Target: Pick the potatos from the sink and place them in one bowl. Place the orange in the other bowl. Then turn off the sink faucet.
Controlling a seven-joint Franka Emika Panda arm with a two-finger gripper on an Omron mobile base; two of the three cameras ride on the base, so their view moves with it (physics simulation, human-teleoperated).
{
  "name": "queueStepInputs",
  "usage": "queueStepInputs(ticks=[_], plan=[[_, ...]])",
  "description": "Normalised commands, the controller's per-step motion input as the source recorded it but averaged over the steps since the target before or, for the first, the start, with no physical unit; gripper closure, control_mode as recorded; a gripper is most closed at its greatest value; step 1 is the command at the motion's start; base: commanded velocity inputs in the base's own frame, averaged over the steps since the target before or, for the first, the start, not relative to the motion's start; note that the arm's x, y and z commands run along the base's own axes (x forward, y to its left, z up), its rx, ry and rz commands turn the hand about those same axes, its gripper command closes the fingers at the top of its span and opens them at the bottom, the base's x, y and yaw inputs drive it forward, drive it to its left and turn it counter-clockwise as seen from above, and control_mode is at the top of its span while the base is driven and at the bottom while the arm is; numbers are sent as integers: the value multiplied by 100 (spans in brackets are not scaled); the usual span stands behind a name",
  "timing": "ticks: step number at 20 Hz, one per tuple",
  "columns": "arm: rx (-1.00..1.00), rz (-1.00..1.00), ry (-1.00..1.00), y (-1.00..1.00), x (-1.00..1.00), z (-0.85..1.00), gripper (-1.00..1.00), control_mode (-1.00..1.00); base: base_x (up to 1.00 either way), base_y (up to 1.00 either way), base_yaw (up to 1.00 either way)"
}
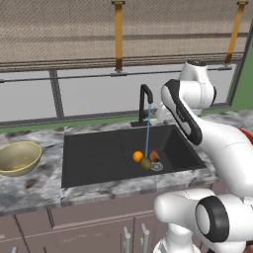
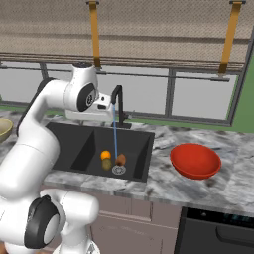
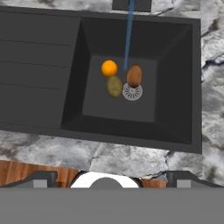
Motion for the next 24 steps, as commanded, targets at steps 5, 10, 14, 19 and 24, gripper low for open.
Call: queueStepInputs(ticks=[5, 10, 14, 19, 24], plan=[[-1, 0, 6, -5, 0, -15, -100, -100, 0, 0, 0], [0, 0, 0, 0, 0, -31, -100, -100, 0, 0, 0], [0, 0, 0, -1, 0, -32, -100, -100, 0, 0, 0], [0, 0, 0, -10, 0, -31, -100, -100, 0, 0, 0], [0, 0, 1, -10, 0, -32, -100, -100, 0, 0, 0]])
